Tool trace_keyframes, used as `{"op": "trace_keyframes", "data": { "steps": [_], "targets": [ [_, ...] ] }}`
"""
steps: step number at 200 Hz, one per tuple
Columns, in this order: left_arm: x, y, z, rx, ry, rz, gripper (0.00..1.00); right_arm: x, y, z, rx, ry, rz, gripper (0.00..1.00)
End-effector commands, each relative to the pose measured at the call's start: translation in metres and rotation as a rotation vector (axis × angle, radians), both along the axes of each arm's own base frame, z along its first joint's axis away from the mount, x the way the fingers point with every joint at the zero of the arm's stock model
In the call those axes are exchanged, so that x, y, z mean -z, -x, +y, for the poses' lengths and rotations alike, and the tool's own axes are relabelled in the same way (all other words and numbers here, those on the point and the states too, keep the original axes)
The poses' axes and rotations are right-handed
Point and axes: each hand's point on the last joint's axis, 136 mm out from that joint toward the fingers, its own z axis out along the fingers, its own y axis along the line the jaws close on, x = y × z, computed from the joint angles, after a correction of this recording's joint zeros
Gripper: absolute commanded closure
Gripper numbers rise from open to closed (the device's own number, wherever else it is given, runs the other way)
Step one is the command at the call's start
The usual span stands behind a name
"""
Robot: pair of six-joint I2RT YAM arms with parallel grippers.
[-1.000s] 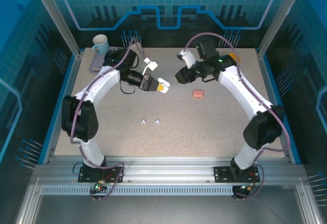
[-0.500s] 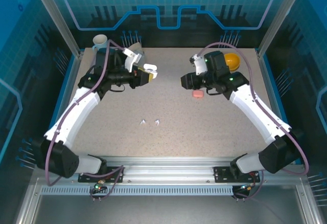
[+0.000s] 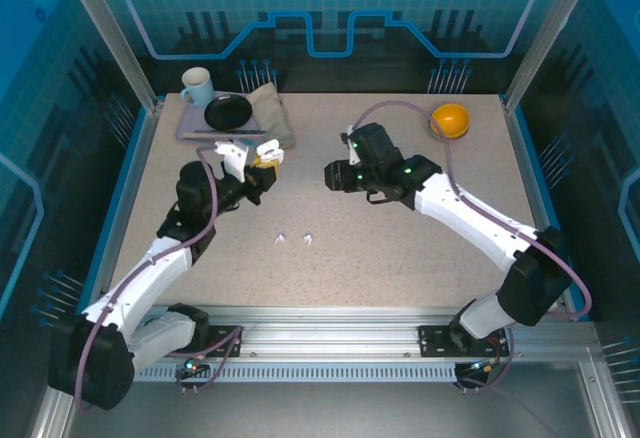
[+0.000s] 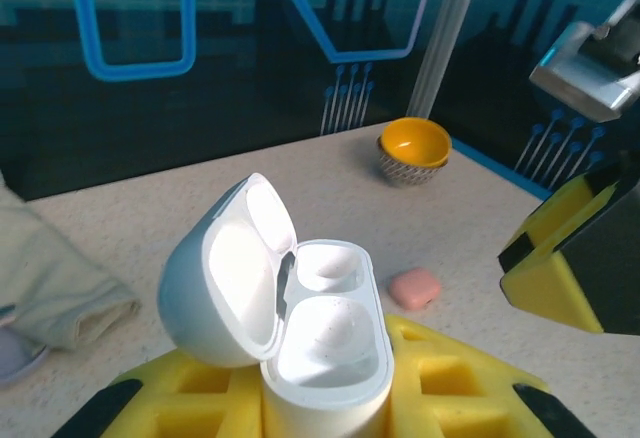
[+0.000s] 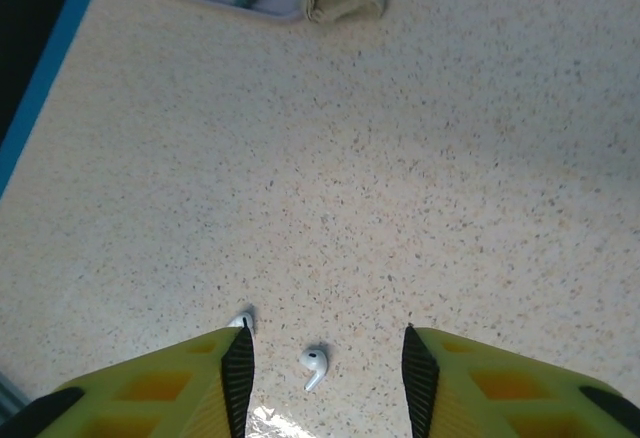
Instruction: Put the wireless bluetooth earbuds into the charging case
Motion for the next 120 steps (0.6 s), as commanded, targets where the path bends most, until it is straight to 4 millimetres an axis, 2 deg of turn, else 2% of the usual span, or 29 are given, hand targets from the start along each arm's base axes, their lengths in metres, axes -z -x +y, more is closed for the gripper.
{"op": "trace_keyframes", "data": {
  "steps": [1,24,56,82,120],
  "targets": [
    [-0.051,0.004,0.014,-0.091,0.04,-0.258,1.0,-0.007,-0.007,0.013,0.088,-0.012,-0.011,0.54],
    [-0.051,0.018,0.016,-0.082,0.1,-0.296,1.0,0.002,-0.005,0.027,0.095,0.007,0.008,0.54],
    [-0.047,0.04,0.004,0.024,0.101,-0.298,1.0,0.014,-0.002,0.041,0.1,-0.009,0.032,0.54],
    [-0.052,0.055,-0.004,0.086,0.091,-0.317,1.0,0.024,0.002,0.047,0.122,-0.004,0.058,0.54],
    [-0.059,0.062,0.007,0.024,0.082,-0.366,1.0,0.048,0.009,0.059,0.133,0.071,0.13,0.54]
  ]
}}
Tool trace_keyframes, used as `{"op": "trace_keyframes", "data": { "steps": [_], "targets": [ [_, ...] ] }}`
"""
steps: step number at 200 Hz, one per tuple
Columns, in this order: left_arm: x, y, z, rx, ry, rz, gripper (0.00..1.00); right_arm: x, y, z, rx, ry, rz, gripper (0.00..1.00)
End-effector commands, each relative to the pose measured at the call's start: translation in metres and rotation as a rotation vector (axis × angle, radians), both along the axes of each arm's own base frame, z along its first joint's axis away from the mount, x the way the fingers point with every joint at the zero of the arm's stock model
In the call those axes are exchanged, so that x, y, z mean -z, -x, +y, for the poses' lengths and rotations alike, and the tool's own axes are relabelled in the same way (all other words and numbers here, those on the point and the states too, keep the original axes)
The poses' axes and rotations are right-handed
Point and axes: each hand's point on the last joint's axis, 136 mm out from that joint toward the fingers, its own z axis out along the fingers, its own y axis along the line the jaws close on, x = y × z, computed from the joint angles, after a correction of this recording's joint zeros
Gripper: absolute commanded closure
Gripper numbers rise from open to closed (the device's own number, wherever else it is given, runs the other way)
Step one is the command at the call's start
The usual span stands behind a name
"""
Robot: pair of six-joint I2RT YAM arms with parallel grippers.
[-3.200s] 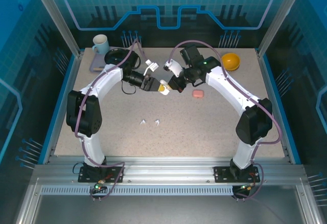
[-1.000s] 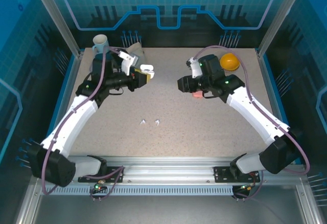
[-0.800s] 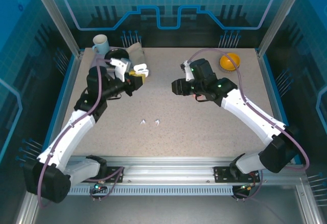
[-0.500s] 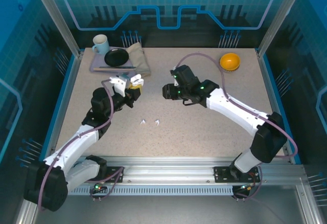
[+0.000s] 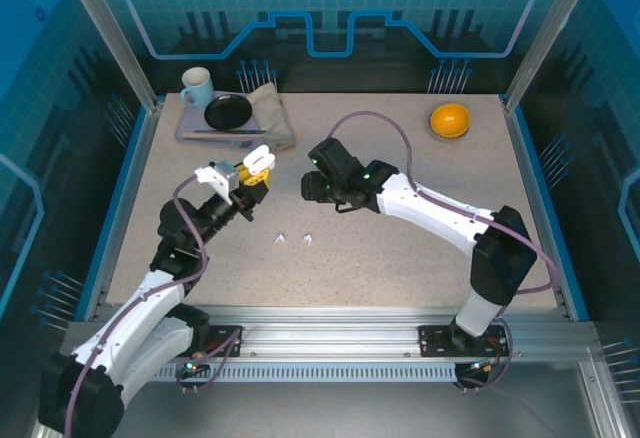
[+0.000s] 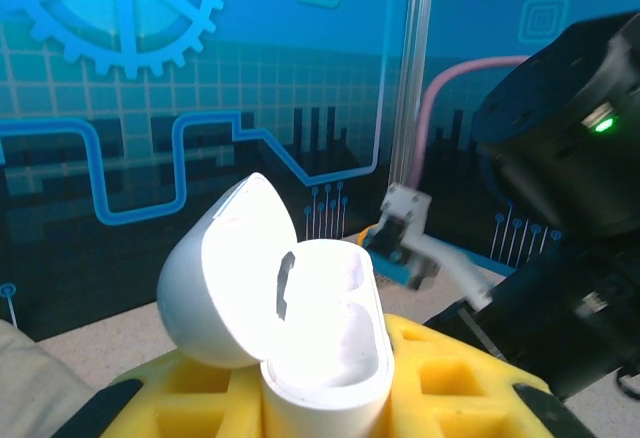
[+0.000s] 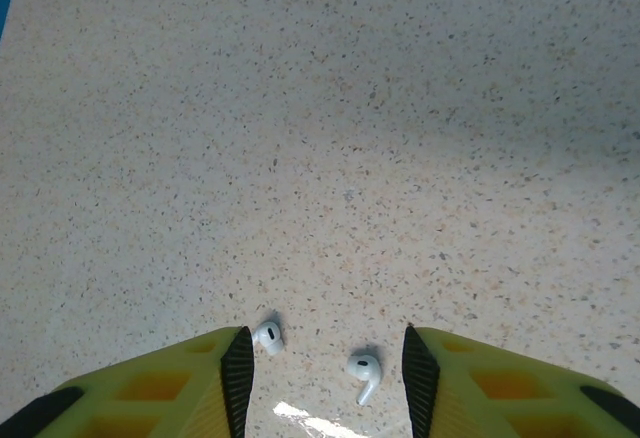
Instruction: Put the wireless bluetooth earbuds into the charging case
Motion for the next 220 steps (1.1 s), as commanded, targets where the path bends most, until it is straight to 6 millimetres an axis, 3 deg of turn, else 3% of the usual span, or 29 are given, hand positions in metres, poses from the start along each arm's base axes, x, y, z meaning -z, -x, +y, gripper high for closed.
{"op": "trace_keyframes", "data": {
  "steps": [1,54,81,121,159,180,220],
  "targets": [
    [-0.007,0.008,0.004,-0.017,-0.003,-0.052,1.0,0.009,0.005,0.012,0.025,0.04,0.036,0.54],
    [-0.021,0.007,0.019,-0.11,0.024,-0.066,1.0,0.055,0.021,0.054,-0.104,0.135,0.104,0.53],
    [-0.023,0.005,0.025,-0.145,0.041,-0.068,1.0,0.079,0.028,0.059,-0.102,0.195,0.176,0.54],
    [-0.028,0.002,0.031,-0.177,0.064,-0.074,1.0,0.089,0.053,0.08,-0.07,0.145,0.256,0.54],
    [-0.029,0.002,0.031,-0.177,0.063,-0.076,1.0,0.116,0.077,0.103,-0.047,0.083,0.371,0.54],
    [-0.029,0.003,0.031,-0.177,0.064,-0.079,1.0,0.127,0.083,0.114,-0.054,0.043,0.414,0.54],
    [-0.03,0.004,0.032,-0.183,0.065,-0.083,1.0,0.141,0.087,0.118,-0.048,0.049,0.448,0.54]
  ]
}}
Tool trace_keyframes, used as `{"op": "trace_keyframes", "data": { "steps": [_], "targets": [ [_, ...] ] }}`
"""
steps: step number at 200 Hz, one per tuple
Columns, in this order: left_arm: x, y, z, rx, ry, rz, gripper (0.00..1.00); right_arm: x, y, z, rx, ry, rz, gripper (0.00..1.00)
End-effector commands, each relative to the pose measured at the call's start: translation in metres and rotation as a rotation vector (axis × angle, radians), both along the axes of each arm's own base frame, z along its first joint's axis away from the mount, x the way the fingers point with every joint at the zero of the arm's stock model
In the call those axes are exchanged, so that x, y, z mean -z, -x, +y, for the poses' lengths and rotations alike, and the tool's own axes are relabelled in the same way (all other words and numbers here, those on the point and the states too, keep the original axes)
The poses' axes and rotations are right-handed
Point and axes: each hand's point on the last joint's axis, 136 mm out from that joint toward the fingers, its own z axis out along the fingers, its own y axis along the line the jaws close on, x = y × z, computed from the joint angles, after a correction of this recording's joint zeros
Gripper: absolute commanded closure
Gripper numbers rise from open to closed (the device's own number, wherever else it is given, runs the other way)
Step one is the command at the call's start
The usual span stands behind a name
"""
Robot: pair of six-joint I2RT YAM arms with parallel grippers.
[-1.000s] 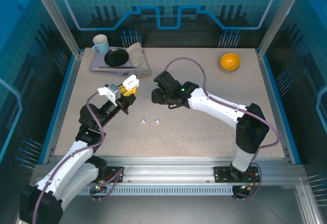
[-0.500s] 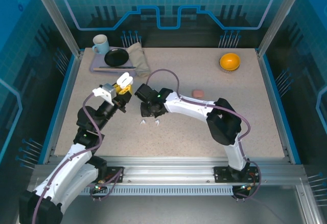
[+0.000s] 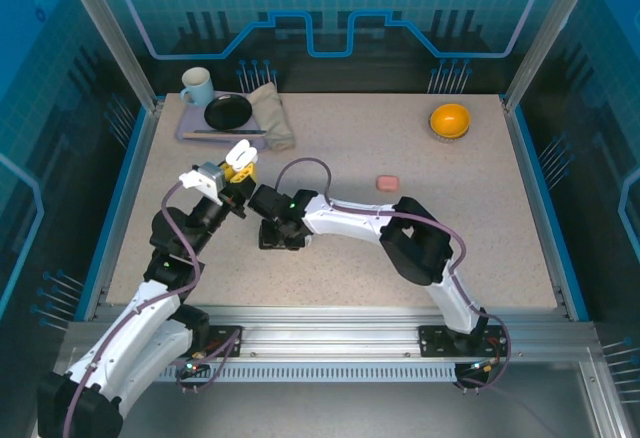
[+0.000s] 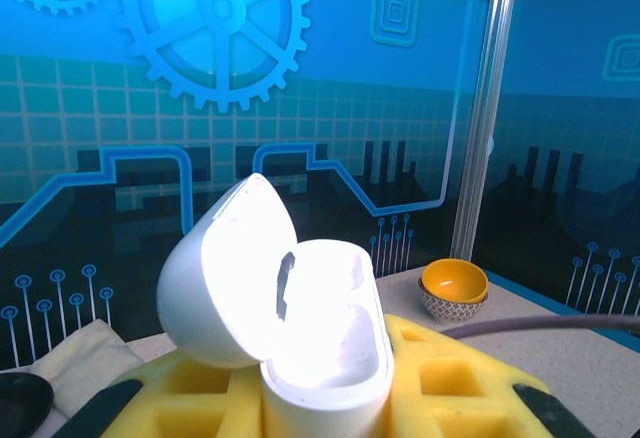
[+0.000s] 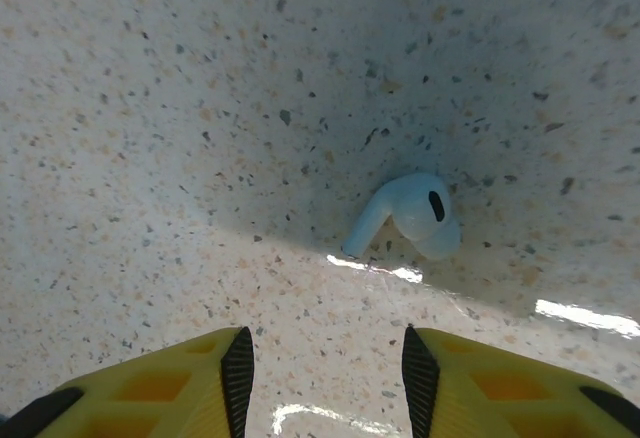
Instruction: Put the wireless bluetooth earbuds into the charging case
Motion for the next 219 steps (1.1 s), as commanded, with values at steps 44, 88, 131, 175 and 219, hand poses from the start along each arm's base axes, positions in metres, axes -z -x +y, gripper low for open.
{"op": "trace_keyframes", "data": {
  "steps": [44,88,131,175,219],
  "targets": [
    [-0.016,0.005,0.002,-0.009,0.018,-0.055,1.0,0.019,0.001,0.006,0.03,-0.007,0.047,0.54],
    [-0.017,0.006,0.002,-0.007,0.018,-0.056,1.0,0.023,-0.011,-0.001,0.051,0.006,0.039,0.54],
    [-0.016,0.005,0.001,-0.004,0.019,-0.051,1.0,0.022,-0.022,-0.004,0.061,0.002,0.024,0.54],
    [-0.016,0.005,0.001,0.0,0.018,-0.051,1.0,0.018,-0.033,-0.006,0.067,0.001,0.008,0.54],
    [-0.015,0.005,0.0,0.006,0.02,-0.045,1.0,0.016,-0.043,-0.007,0.073,0.003,-0.006,0.55]
  ]
}}
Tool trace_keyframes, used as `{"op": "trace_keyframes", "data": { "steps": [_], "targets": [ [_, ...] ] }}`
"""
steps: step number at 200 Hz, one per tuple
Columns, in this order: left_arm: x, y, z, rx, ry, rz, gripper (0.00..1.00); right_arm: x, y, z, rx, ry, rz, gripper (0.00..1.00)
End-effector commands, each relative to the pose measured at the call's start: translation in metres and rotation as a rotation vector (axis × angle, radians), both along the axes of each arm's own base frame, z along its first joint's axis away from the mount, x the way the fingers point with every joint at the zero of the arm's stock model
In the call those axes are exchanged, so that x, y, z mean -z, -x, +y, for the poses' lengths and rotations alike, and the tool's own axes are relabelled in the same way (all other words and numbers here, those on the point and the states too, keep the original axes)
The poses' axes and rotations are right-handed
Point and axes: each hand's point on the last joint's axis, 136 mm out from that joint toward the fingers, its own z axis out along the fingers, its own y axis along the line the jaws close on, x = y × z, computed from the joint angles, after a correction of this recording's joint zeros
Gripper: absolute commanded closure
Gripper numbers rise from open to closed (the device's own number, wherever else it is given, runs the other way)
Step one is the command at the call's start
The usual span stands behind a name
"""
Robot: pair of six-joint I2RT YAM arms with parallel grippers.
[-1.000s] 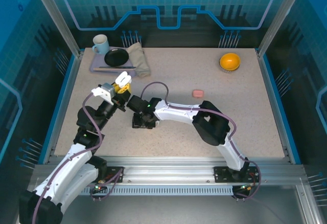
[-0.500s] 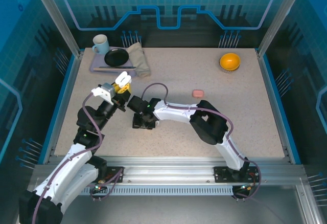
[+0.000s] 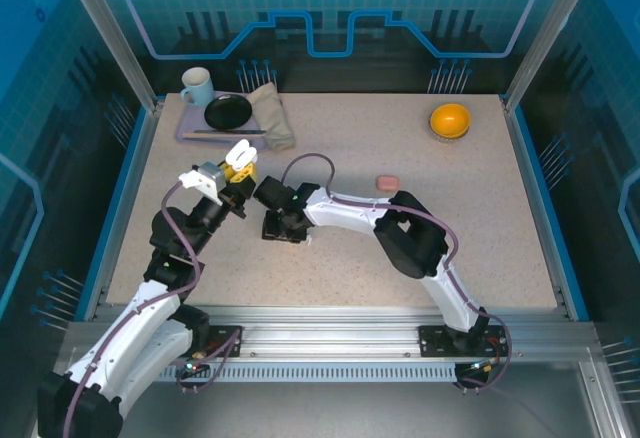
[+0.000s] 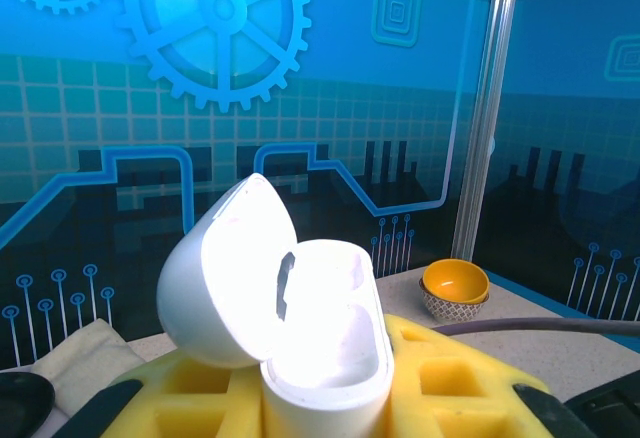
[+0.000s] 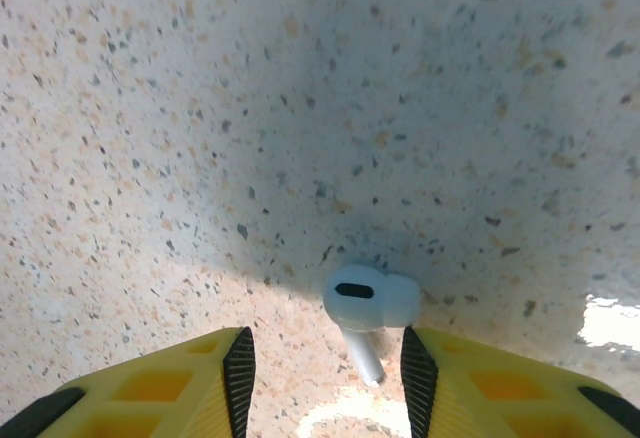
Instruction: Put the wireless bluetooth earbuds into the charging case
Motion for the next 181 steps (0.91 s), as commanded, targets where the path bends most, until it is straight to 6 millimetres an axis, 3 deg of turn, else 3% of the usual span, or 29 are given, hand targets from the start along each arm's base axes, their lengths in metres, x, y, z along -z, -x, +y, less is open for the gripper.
{"op": "trace_keyframes", "data": {
  "steps": [1,36,56,98,129,138,146,181],
  "targets": [
    [-0.015,0.005,-0.001,0.007,0.019,-0.046,1.0,0.005,-0.012,-0.002,0.005,0.025,-0.016,0.55],
    [-0.015,0.005,-0.001,0.01,0.022,-0.044,1.0,-0.008,-0.012,-0.005,-0.025,0.048,-0.036,0.55],
    [-0.014,0.005,-0.001,0.011,0.024,-0.042,1.0,-0.017,-0.008,-0.016,-0.046,0.11,-0.067,0.54],
    [-0.019,0.005,0.001,0.002,0.029,-0.059,1.0,-0.011,-0.009,-0.035,-0.05,0.268,-0.092,0.47],
    [-0.021,0.005,0.001,0.001,0.029,-0.063,1.0,-0.007,-0.011,-0.025,-0.058,0.289,-0.101,0.46],
    [-0.021,0.006,0.001,0.0,0.031,-0.065,1.0,-0.014,-0.011,-0.021,-0.059,0.282,-0.108,0.46],
    [-0.021,0.005,0.001,-0.002,0.031,-0.066,1.0,-0.001,-0.011,-0.021,-0.063,0.312,-0.095,0.45],
    [-0.023,0.006,0.003,-0.008,0.034,-0.073,1.0,0.005,-0.012,-0.015,-0.065,0.345,-0.1,0.45]
  ]
}}
